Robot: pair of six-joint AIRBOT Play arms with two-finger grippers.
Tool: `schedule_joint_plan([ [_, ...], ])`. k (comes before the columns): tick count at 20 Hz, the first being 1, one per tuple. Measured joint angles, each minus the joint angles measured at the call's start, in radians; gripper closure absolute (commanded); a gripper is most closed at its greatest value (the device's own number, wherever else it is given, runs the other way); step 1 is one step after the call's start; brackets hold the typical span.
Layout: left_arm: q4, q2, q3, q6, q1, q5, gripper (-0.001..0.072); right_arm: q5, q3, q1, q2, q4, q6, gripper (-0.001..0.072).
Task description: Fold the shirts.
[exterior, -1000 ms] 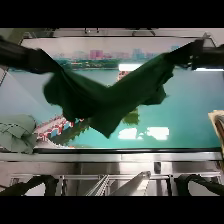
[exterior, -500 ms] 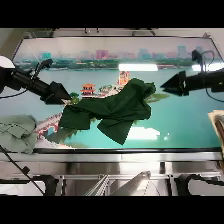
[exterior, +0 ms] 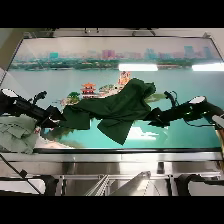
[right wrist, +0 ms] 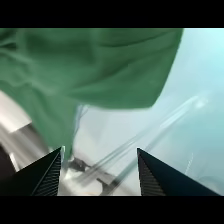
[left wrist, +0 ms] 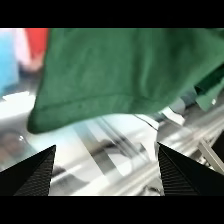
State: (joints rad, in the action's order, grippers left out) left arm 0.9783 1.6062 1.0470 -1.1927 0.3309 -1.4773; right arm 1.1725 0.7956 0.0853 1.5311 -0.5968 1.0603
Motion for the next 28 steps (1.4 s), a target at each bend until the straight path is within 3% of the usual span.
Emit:
schedule_joint_plan([
  [3,0.006,0.000,-0.017,0.001,-0.030,0.099,0.0006,-0.079,-0.016,-0.063,0.044,0.142,-0.041,0.0192],
  [4,-0.003,0.000,-0.019,0.001,-0.043,0.132,0.0007,-0.102,-0.018,-0.077,0.056,0.190,-0.064,0.0224],
  [5,-0.009,0.001,-0.021,0.001,-0.059,0.179,0.0026,-0.126,-0.019,-0.086,0.067,0.237,-0.088,0.0395],
  [7,-0.005,0.019,-0.012,0.005,-0.087,0.267,0.0426,-0.178,-0.014,-0.099,0.085,0.307,-0.125,0.0638],
  [8,-0.002,0.037,-0.003,0.007,-0.098,0.293,0.0687,-0.180,-0.007,-0.102,0.087,0.346,-0.139,0.0690],
  [12,0.010,0.103,0.083,0.016,-0.128,0.290,0.0696,-0.175,0.019,-0.103,0.082,0.412,-0.165,0.0691],
  [15,0.066,0.057,0.184,0.019,-0.106,0.266,0.0695,-0.058,0.043,-0.060,0.009,0.442,-0.173,0.0691],
  [18,0.020,-0.119,0.320,0.023,-0.070,0.182,0.0687,0.106,0.086,0.035,-0.158,0.568,-0.195,0.0691],
  [20,-0.010,-0.300,0.426,0.028,-0.033,0.195,0.0685,0.181,0.146,0.122,-0.296,0.689,-0.203,0.0691],
  [24,-0.049,-0.667,0.616,0.061,0.049,0.342,0.0683,0.248,0.333,0.310,-0.539,0.854,-0.193,0.0691],
  [28,-0.040,-0.904,0.776,0.146,0.186,0.457,0.0681,0.243,0.517,0.463,-0.707,0.936,-0.129,0.0691],
])
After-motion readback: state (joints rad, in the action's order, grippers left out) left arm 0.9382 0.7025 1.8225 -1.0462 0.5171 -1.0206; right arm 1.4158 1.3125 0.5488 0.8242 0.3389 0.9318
